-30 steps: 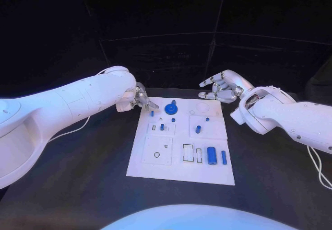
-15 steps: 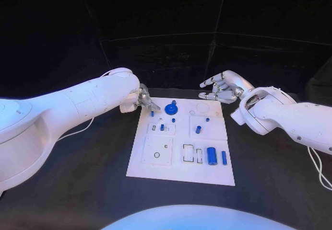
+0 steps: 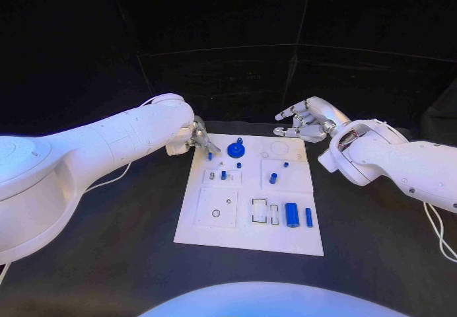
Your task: Assemble the parts on the task board
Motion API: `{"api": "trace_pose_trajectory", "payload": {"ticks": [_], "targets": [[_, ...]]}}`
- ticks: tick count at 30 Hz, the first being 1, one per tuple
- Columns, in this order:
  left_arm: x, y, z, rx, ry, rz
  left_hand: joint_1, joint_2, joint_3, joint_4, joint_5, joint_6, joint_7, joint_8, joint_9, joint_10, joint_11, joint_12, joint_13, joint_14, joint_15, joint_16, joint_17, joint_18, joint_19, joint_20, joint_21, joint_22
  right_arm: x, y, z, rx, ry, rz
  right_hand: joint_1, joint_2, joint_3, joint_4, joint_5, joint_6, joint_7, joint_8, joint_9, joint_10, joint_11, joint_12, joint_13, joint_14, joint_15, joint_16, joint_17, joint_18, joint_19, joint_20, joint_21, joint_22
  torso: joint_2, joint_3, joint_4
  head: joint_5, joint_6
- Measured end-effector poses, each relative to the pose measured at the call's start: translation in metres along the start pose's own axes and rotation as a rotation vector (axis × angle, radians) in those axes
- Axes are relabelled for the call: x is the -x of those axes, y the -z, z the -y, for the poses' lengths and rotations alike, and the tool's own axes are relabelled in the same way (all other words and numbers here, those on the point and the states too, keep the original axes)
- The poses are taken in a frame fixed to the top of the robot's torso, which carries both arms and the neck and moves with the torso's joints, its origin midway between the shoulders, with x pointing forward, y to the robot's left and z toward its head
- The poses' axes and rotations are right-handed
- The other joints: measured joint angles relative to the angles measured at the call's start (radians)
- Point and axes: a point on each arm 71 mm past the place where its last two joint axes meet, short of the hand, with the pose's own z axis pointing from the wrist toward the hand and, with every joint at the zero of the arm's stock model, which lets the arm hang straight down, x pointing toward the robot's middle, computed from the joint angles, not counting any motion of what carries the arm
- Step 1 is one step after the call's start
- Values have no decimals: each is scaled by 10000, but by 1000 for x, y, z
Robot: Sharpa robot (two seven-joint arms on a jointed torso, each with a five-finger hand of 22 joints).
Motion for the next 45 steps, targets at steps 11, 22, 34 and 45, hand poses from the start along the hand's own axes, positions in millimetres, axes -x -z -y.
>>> {"api": "trace_pose_trajectory", "payload": {"ticks": [11, 22, 34, 45], "targets": [[-1, -2, -2, 106, -29, -114, 146, 47, -22, -76, 0, 3, -3, 0, -9, 0, 0, 29, 0, 0, 0, 0, 0, 1, 0, 0, 0, 5, -1, -1, -1, 13, -5, -13, 0, 0, 0, 0, 0, 0, 0, 0, 0, 0, 0, 0, 0, 0, 0, 0, -2, 0, 0, 0, 0, 0, 1, -2, -13, 10, -20], [-2, -2, -2, 112, -77, -209, 537, 180, 47, -310, 0, 108, -33, 0, -29, 37, -37, 65, 34, 0, -1, 0, 0, 1, 0, 0, 42, 64, -1, -1, -1, 16, -7, -28, 0, 0, 0, 0, 48, 0, 0, 0, 0, 0, 0, 0, 0, 0, 0, 0, -2, 0, 0, 0, 0, 0, 4, -4, -19, 12, -32], [-4, -1, -1, 55, -118, -263, 912, 400, 217, -535, 0, 222, -75, 0, -42, 74, -74, 65, 43, 0, 0, 0, 0, 1, 35, -35, 42, 110, -1, -1, -1, 12, -5, -38, 0, 0, 0, 0, 48, 0, 0, 0, 0, 0, 0, 0, 0, 0, 0, 0, -3, 0, 0, 0, 0, 0, 7, -6, -31, 34, -49], [-4, 0, -4, -80, -59, -249, 1647, 996, 808, -1065, -4, 344, -196, 43, -78, 109, -182, 64, -25, 0, -1, 0, 0, 1, 34, -35, 41, 58, -2, -2, -1, 15, -6, -48, 0, 0, 0, 0, 48, 0, 0, 0, 0, 0, 0, 0, 0, 0, 0, 0, -4, 0, 0, 0, 0, 0, 5, -12, -19, 15, -97]]}}
